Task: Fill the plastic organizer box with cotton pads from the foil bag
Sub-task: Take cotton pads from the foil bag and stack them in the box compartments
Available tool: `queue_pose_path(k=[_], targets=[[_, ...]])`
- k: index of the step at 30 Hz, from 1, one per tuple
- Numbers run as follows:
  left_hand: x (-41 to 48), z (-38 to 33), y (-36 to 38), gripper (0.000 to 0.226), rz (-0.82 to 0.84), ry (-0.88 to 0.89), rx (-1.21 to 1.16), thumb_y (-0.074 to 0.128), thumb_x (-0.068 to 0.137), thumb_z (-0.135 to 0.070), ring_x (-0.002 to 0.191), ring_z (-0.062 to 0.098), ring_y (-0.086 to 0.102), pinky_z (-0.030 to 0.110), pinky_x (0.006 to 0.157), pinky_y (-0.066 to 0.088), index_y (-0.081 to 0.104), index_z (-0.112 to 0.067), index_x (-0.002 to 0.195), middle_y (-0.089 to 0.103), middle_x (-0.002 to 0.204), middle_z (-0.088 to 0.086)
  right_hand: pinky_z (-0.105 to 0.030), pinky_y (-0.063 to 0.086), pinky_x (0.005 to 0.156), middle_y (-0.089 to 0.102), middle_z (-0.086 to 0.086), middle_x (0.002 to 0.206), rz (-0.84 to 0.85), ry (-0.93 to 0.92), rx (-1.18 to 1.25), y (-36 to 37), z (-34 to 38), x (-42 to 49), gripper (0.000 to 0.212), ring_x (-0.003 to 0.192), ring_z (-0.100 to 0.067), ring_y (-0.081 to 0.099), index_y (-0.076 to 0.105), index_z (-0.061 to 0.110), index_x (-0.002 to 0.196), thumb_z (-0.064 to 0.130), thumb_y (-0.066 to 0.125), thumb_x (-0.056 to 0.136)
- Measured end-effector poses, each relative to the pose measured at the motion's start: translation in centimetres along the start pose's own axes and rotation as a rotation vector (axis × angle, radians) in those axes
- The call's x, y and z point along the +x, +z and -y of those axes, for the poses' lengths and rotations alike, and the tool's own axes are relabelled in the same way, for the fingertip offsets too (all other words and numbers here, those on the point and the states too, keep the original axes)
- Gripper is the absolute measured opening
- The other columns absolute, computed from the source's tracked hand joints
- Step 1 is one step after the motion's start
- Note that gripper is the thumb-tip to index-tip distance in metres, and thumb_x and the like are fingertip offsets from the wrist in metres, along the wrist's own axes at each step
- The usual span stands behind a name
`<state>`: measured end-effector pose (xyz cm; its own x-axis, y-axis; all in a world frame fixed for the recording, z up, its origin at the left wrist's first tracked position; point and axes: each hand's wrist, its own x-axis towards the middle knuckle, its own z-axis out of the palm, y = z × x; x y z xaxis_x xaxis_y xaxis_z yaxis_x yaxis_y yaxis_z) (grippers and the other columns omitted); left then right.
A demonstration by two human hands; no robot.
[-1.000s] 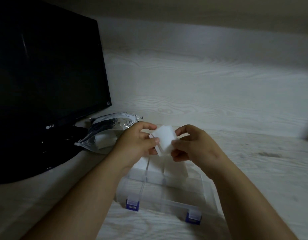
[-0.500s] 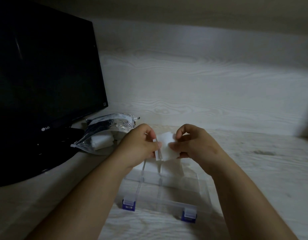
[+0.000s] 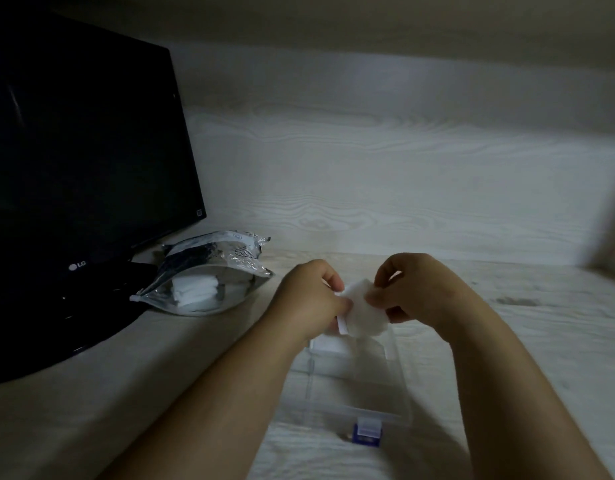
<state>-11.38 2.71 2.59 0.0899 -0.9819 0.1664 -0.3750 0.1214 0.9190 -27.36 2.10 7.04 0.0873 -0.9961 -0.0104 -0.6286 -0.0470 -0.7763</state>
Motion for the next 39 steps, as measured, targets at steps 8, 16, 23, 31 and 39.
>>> queue_pose_path(k=[8,16,23,31,39], targets=[[0.0,0.1,1.5,0.024,0.052,0.001,0.196,0.068,0.070,-0.004,0.063,0.030,0.067,0.043,0.062,0.060,0.058,-0.025,0.068,0.065,0.078,0.007,-0.026,0.060,0.061,0.072,-0.015,0.082,0.110,0.153,-0.111,-0.4,0.4,-0.2,0.007,0.069,-0.021,0.070,0.071,0.010,0.092,0.007,0.071,0.086],[-0.2,0.8,2.2,0.029,0.069,0.019,0.336,0.074,0.072,-0.009,0.069,0.026,0.068,0.043,0.064,0.060,0.053,-0.029,0.070,0.066,0.080,0.004,-0.036,0.058,0.085,0.073,-0.014,0.095,0.185,0.189,-0.306,0.3,0.1,0.6,0.017,0.091,-0.024,0.071,0.070,0.003,0.105,0.005,0.064,0.090],[-1.3,-0.2,2.5,0.025,0.094,0.090,0.550,0.078,0.071,-0.018,0.078,0.021,0.065,0.034,0.071,0.057,0.054,-0.025,0.074,0.066,0.084,0.000,-0.040,0.055,0.092,0.071,-0.009,0.100,0.166,0.169,-0.540,1.3,-0.5,1.6,0.027,0.097,-0.025,0.067,0.073,0.012,0.104,0.020,0.078,0.078],[-1.5,-0.4,2.3,0.021,0.181,0.150,0.675,0.071,0.079,-0.015,0.098,0.017,0.062,0.023,0.081,0.049,0.076,-0.024,0.097,0.068,0.103,-0.002,-0.041,0.053,0.092,0.070,-0.006,0.103,0.160,0.221,-0.653,2.3,-1.3,2.8,0.037,0.098,-0.027,0.065,0.072,0.015,0.105,0.023,0.084,0.071],[-1.2,-0.2,2.5,0.029,0.169,0.160,0.766,0.081,0.074,-0.026,0.100,0.019,0.064,0.020,0.081,0.046,0.075,-0.023,0.103,0.068,0.108,0.002,-0.043,0.053,0.091,0.067,-0.007,0.097,0.173,0.245,-0.716,2.6,-1.3,2.6,0.036,0.096,-0.029,0.064,0.065,0.012,0.094,0.025,0.085,0.068]])
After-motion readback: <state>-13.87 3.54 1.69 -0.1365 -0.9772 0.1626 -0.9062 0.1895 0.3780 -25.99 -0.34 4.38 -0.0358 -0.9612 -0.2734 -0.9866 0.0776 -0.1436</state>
